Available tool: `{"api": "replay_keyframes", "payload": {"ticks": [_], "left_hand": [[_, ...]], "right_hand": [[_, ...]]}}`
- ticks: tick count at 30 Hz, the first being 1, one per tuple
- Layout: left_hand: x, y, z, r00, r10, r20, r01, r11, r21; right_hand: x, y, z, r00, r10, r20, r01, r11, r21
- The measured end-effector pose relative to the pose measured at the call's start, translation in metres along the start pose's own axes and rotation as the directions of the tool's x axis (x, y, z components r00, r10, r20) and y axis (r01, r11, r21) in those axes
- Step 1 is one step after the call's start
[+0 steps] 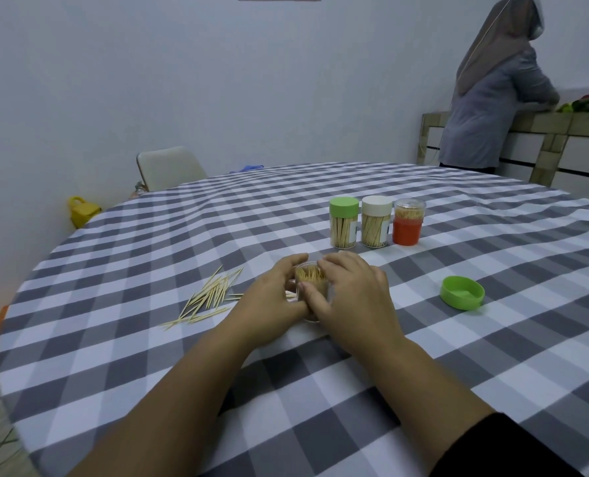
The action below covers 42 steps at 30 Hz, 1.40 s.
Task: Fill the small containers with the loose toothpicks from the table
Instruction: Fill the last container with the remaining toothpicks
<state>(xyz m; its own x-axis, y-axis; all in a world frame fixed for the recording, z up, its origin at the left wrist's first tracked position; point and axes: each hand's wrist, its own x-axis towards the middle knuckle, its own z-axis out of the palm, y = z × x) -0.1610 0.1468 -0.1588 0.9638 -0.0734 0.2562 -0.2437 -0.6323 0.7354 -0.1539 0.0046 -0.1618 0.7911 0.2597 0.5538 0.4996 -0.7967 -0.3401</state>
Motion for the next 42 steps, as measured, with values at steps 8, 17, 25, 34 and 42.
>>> {"api": "replay_keyframes", "payload": {"ticks": [8, 17, 25, 34, 42], "left_hand": [[-0.002, 0.001, -0.008, 0.992, -0.045, 0.114, 0.030, 0.991, 0.132], [-0.026, -0.030, -0.073, 0.960, -0.276, 0.054, 0.245, 0.916, 0.319], [-0.032, -0.072, -0.089, 0.869, -0.495, 0.014, 0.421, 0.755, 0.503], [0.000, -0.059, -0.064, 0.913, -0.409, 0.016, 0.344, 0.789, 0.508], [0.011, -0.056, -0.053, 0.952, -0.305, -0.034, 0.245, 0.688, 0.683]], "right_hand": [[-0.002, -0.003, 0.006, 0.952, 0.154, 0.263, -0.261, 0.859, 0.441], [-0.005, -0.013, 0.010, 0.892, 0.125, 0.434, -0.312, 0.865, 0.393], [-0.006, -0.021, 0.012, 0.891, 0.134, 0.433, -0.308, 0.880, 0.362], [-0.006, -0.021, 0.013, 0.894, 0.140, 0.426, -0.306, 0.886, 0.350], [-0.005, -0.020, 0.014, 0.895, 0.139, 0.424, -0.299, 0.892, 0.338]]}}
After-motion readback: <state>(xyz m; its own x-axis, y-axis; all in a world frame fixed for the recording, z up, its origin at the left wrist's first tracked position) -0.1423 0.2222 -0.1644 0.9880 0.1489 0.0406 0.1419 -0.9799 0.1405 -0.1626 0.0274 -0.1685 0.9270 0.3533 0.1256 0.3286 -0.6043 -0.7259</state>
